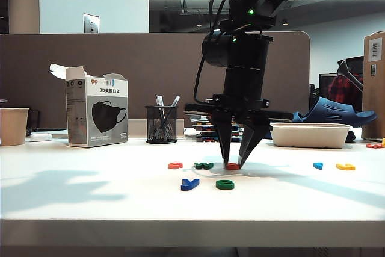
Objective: Select the appropriate letters from the row of letter magnets placed on the table to arrange into the word "yes".
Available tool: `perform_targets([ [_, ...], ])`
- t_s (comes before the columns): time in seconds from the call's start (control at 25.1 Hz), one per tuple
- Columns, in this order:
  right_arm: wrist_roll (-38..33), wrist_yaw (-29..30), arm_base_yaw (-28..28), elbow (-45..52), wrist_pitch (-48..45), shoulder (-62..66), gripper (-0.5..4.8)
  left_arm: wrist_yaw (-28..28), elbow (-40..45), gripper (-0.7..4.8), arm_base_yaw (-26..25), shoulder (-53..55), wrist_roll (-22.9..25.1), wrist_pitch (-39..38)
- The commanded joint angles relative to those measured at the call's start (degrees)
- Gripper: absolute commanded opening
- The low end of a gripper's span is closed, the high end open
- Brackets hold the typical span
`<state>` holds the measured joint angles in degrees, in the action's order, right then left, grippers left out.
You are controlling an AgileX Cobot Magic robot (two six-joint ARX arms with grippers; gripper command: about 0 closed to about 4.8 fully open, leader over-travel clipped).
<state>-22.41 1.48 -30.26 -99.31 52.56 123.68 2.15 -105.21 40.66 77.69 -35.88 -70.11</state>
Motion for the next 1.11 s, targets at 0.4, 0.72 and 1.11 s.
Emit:
perform_targets([
  [0.4, -0.1, 0.0, 0.0, -0.1, 0.3, 0.1, 0.89, 0.2, -0.2, -0.05, 0.0, -0.2, -0.1, 0.4],
  [0.72, 0.0, 0.0, 0.0, -0.1, -0.2, 0.1, 0.89, 0.2, -0.2, -0.05, 0.0, -0.2, -0.1, 0.4],
  [1.11, -0.1, 0.0, 0.0, -0.2, 0.3, 0.0, 0.89, 0.2, -0.2, -0.05, 0.0, -0.2, -0.1, 0.4],
])
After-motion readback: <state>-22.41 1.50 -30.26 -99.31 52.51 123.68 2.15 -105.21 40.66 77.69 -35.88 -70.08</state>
